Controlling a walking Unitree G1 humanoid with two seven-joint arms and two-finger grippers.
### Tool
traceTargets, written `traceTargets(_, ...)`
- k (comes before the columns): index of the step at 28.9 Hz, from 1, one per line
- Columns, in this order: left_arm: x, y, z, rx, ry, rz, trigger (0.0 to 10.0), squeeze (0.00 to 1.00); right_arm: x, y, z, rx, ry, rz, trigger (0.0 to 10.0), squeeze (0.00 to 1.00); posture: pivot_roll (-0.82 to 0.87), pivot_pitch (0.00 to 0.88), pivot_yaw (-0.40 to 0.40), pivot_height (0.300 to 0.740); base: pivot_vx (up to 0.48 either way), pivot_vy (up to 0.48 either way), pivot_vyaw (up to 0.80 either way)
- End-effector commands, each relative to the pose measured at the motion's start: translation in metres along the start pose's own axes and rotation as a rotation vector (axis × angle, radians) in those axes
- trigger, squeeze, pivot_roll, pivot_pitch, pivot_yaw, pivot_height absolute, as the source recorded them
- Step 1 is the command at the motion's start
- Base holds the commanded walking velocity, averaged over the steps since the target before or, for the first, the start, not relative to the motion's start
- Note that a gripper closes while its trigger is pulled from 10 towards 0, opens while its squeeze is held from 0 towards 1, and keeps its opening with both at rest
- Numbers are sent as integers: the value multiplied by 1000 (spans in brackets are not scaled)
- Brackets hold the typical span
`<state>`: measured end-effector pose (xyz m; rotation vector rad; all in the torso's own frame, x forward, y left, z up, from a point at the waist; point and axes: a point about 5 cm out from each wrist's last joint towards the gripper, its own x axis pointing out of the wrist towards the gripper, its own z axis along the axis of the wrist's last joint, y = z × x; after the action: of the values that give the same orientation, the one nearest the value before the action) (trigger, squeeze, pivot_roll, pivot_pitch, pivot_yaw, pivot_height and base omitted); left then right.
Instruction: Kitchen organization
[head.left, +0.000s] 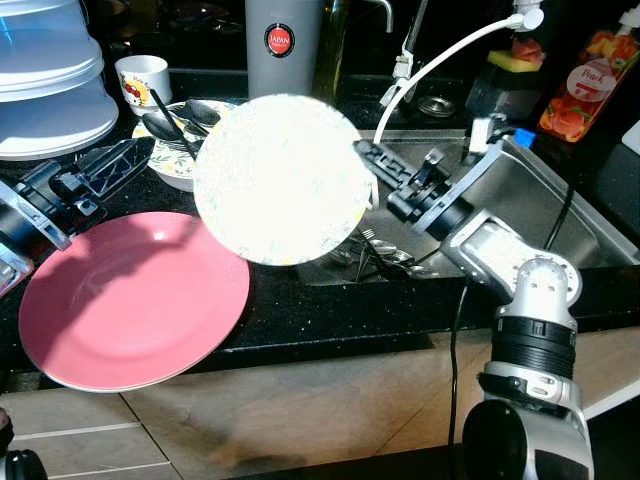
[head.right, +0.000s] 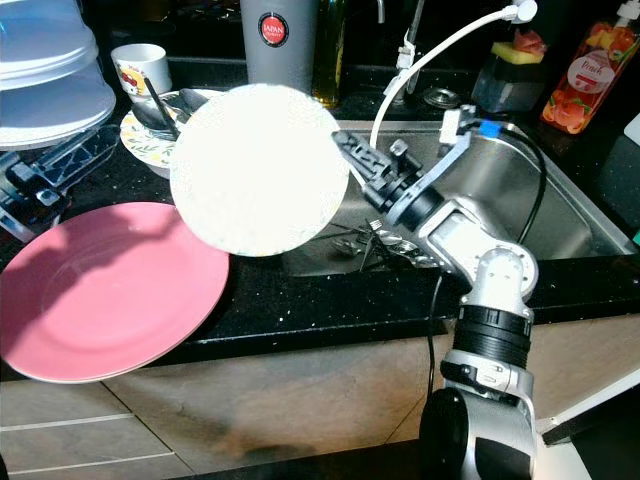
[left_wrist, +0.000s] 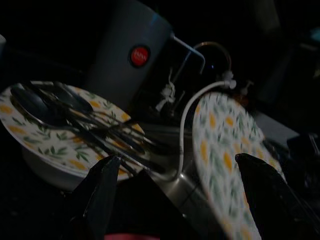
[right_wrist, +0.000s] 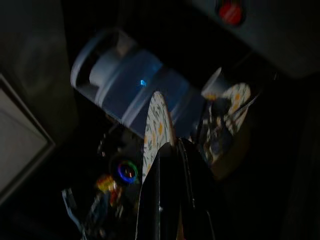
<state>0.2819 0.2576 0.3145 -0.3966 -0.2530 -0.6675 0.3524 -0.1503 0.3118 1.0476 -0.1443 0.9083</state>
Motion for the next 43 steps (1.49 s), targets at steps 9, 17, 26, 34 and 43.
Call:
traceTargets(9,21,-32,-21,184,107,-130,10000,0,-16,2,62,-87,-247,-51,0,0,8,157,-51,740,0,0,0)
traceTargets(17,68,-61,-22,442,44,-134,10000,0,-19,-8,86,-392,-330,-277,0,0,8,156,-48,740,0,0,0)
traceTargets(26,100,-73,-44,467,89,-160,10000,0,-10,-23,72,-656,-273,-416,0,0,7,151,-44,740,0,0,0)
traceTargets(34,109,-75,-75,460,231,-192,10000,0,0,-34,50,-833,-166,-445,0,0,3,149,-41,740,0,0,0)
traceTargets(43,109,-67,-105,515,380,-216,10000,0,5,-47,29,-908,-67,-448,0,0,5,153,-47,740,0,0,0)
